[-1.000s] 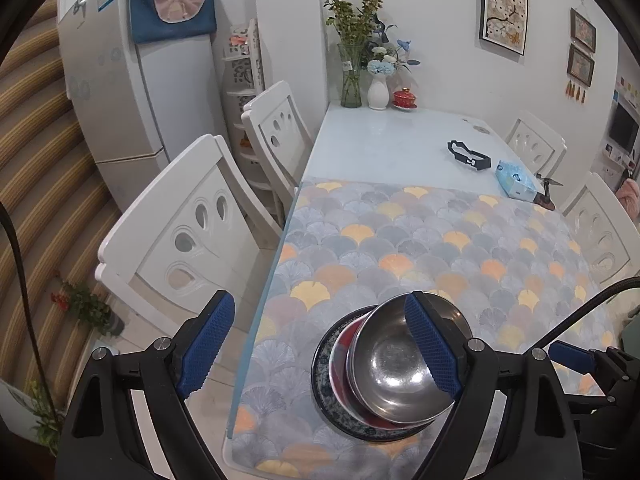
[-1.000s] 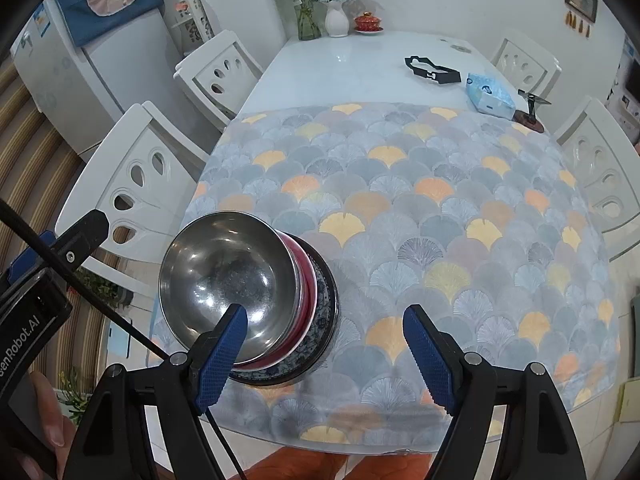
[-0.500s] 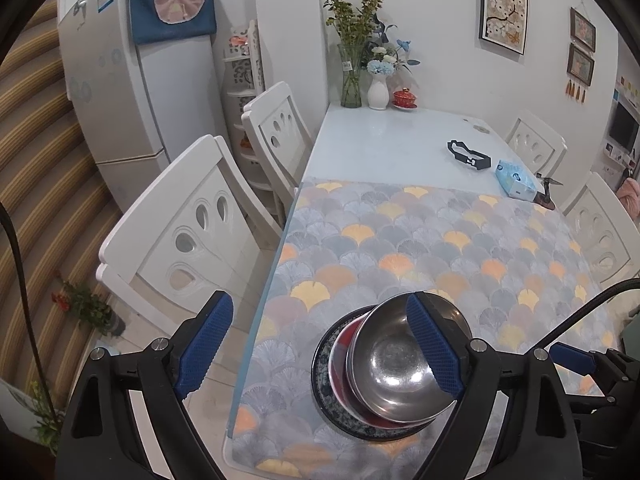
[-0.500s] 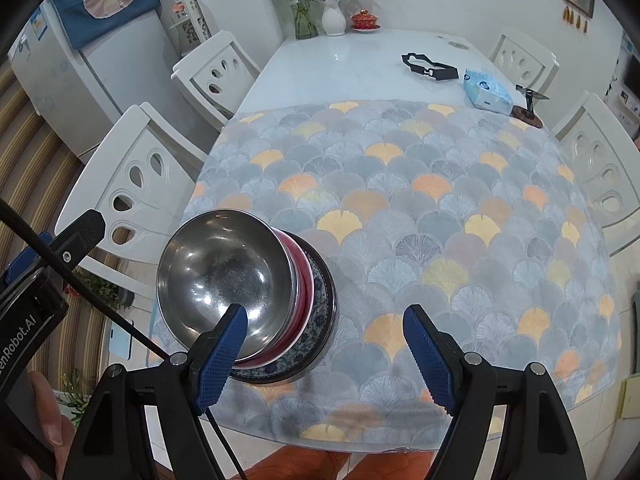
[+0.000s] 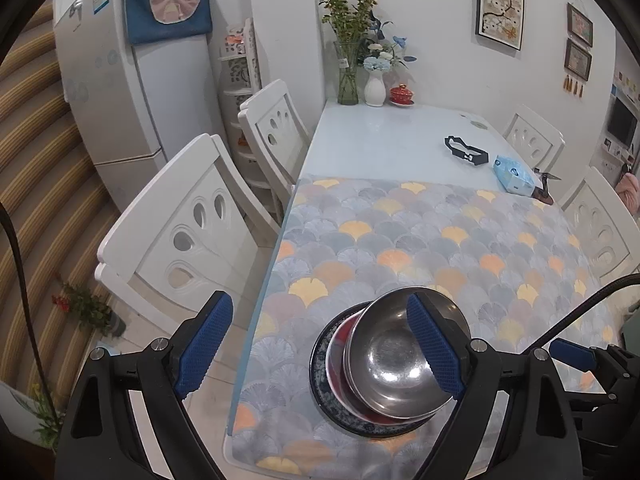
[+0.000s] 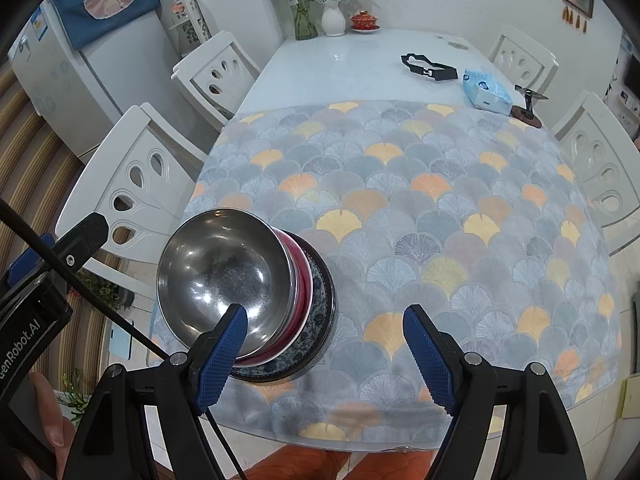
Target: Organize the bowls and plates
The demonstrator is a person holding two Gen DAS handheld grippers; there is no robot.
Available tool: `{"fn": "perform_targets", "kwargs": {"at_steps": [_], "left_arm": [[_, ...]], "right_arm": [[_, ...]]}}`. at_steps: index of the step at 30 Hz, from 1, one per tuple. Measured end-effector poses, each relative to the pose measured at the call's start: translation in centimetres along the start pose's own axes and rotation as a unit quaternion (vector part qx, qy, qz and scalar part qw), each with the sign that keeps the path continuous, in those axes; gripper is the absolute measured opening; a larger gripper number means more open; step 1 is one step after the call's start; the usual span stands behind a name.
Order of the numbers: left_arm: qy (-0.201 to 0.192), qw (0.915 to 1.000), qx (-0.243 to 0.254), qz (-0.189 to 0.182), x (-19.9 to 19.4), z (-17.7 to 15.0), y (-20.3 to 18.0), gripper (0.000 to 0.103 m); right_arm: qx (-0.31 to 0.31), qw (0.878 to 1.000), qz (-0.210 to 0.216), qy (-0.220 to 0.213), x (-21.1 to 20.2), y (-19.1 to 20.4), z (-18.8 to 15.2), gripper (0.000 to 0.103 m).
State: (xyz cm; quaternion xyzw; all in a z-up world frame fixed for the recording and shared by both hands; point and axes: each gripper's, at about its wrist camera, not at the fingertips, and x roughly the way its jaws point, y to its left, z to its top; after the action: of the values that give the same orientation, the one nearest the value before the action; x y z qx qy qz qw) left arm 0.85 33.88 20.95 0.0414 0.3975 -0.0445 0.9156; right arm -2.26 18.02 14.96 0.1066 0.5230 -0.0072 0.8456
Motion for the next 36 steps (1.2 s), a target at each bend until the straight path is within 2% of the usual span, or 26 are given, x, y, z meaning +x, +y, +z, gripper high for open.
{"fn": "perform_targets", "kwargs": {"at_steps": [28,36], "left_arm": [[0.003,0.9996,0.017,0.021,0.6,0.1,-0.5,0.088],[0.017,0.9996,0.021,0.009,1.2,0.0,-0.8,0.088]], "right_arm": [[0.002,1.0,-0.003,0.001,-0.1,0.1,0.0,0.078],[0.002,1.0,-0.004,0.005,0.3,-0.3,0.0,0.078]]}}
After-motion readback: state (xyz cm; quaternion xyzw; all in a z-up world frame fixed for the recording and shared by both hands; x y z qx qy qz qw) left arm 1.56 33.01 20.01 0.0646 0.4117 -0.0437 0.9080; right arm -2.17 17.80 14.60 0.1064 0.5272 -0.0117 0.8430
